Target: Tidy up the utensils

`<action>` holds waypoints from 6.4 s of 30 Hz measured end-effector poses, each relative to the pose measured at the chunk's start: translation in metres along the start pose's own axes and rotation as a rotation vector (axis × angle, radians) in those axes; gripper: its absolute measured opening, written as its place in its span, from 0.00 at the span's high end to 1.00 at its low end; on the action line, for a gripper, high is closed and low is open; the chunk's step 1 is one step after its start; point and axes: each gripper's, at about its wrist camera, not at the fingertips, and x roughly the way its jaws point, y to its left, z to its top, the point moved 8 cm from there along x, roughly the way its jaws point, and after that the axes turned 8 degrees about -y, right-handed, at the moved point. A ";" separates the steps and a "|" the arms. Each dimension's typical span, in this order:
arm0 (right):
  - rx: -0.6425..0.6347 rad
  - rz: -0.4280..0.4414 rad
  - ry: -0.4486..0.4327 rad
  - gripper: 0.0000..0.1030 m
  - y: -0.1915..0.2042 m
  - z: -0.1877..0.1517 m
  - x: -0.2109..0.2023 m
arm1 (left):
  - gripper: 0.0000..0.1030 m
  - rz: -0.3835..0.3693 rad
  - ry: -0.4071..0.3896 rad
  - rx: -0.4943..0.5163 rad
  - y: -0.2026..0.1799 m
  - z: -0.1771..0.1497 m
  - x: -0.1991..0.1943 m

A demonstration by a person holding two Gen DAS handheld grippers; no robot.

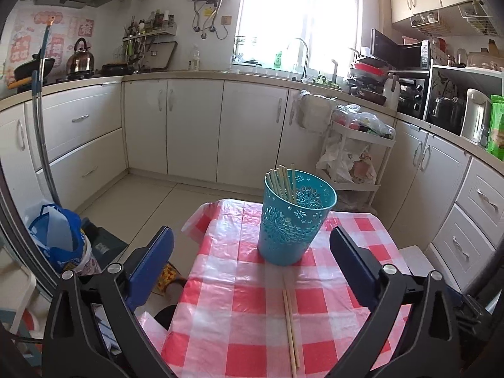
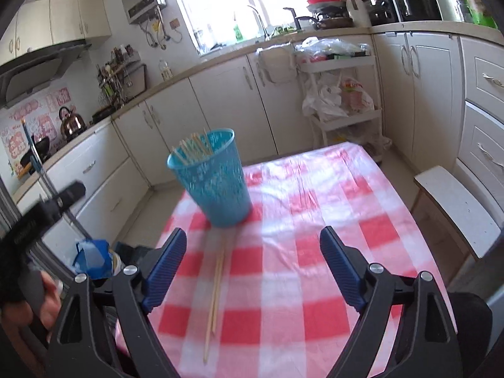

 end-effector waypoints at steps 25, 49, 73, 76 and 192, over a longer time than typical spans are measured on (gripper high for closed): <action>-0.089 0.100 -0.135 0.12 0.050 0.001 -0.140 | 0.07 0.019 -0.021 0.066 -0.001 -0.002 -0.131; -0.108 0.111 -0.169 0.09 0.057 -0.007 -0.185 | 0.07 -0.007 -0.040 0.080 -0.010 0.001 -0.174; -0.109 0.101 -0.167 0.09 0.053 -0.007 -0.184 | 0.07 -0.025 -0.002 0.070 -0.012 -0.010 -0.166; -0.107 0.098 -0.161 0.09 0.053 -0.008 -0.182 | 0.07 -0.025 0.004 0.070 -0.012 -0.011 -0.163; 0.007 0.166 0.297 0.94 -0.020 -0.077 0.126 | 0.95 -0.235 0.470 0.241 -0.083 -0.167 0.125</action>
